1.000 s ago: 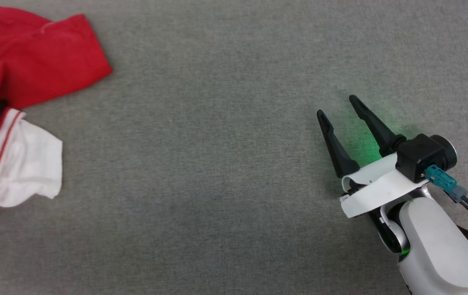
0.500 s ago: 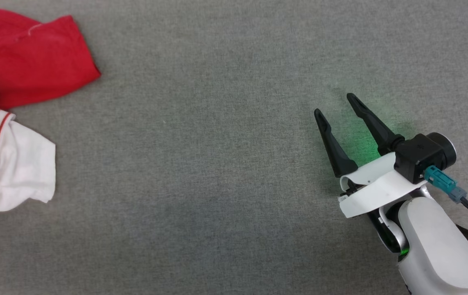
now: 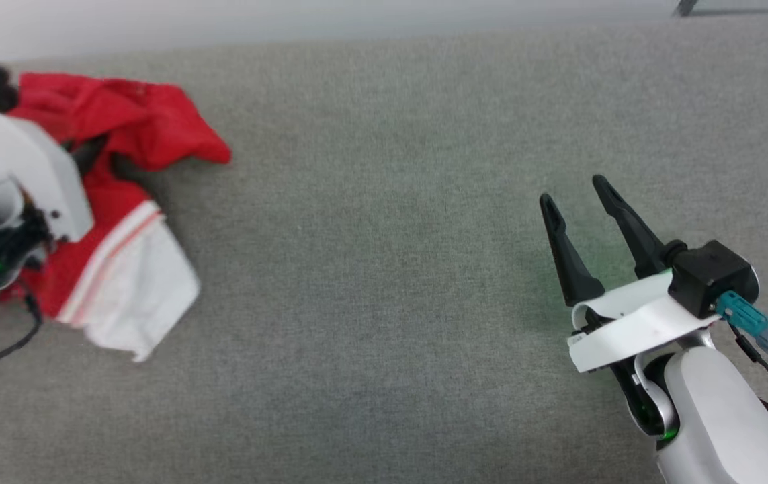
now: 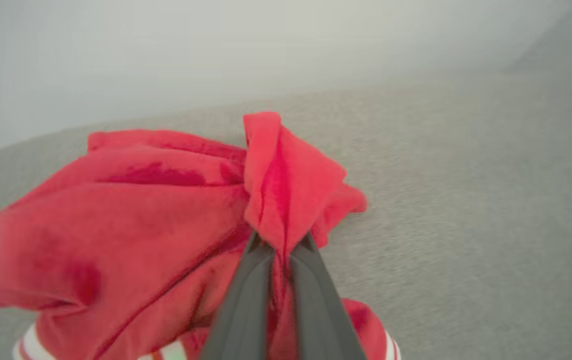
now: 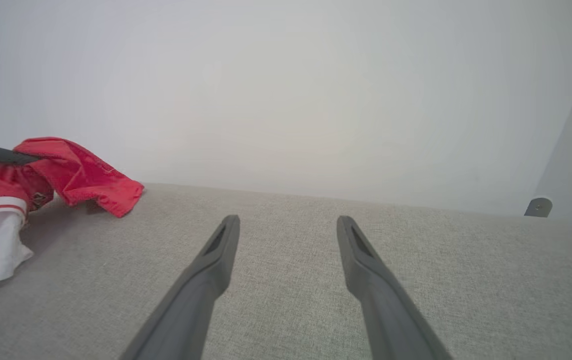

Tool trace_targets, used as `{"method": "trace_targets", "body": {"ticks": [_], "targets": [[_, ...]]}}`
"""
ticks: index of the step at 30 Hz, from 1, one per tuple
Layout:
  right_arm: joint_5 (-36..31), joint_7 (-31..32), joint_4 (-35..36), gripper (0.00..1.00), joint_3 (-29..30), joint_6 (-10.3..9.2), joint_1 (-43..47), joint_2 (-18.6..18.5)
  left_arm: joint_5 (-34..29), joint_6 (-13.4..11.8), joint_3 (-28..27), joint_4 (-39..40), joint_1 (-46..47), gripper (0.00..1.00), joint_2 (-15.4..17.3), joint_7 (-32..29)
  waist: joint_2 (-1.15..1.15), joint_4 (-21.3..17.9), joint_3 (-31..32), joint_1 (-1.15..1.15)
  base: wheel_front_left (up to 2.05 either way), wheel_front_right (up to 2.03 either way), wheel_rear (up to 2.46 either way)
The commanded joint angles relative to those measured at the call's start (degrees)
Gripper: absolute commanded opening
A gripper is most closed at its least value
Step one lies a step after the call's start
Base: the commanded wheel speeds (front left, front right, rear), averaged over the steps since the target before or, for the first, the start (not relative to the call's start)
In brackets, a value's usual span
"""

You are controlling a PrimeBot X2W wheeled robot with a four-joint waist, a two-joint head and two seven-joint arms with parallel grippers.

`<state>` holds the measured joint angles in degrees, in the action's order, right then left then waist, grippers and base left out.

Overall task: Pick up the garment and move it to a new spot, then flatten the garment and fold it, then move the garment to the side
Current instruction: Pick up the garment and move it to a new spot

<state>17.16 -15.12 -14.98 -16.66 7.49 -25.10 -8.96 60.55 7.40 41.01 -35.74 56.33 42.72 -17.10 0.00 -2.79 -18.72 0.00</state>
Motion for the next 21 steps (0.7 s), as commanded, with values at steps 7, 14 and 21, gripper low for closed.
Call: {"method": "trace_targets", "body": {"ticks": [7, 14, 21], "targets": [[0.61, -0.03, 1.56, 1.0, 4.2, 0.0, 2.84, 1.24, 0.02, 0.11, 5.96, 11.6, 5.9, 0.0, -0.27, 3.91, 0.0, -2.72, 3.3, 0.0, 0.0, 0.0, 0.0], [0.94, -0.02, 3.68, 1.0, 8.34, 0.0, 4.08, 2.37, 0.39, 0.11, 11.16, 17.98, 11.04, 0.0, -3.84, 1.34, 0.0, -6.7, 2.32, 0.0, 0.0, 0.0, 0.0], [1.3, -0.02, 5.8, 1.0, 12.74, 0.0, 5.33, 3.56, 4.06, 0.11, 17.56, 22.39, 14.05, 0.0, -10.18, -5.07, 0.0, -10.91, 0.08, 0.0, 0.0, 0.0, 0.0]]}}
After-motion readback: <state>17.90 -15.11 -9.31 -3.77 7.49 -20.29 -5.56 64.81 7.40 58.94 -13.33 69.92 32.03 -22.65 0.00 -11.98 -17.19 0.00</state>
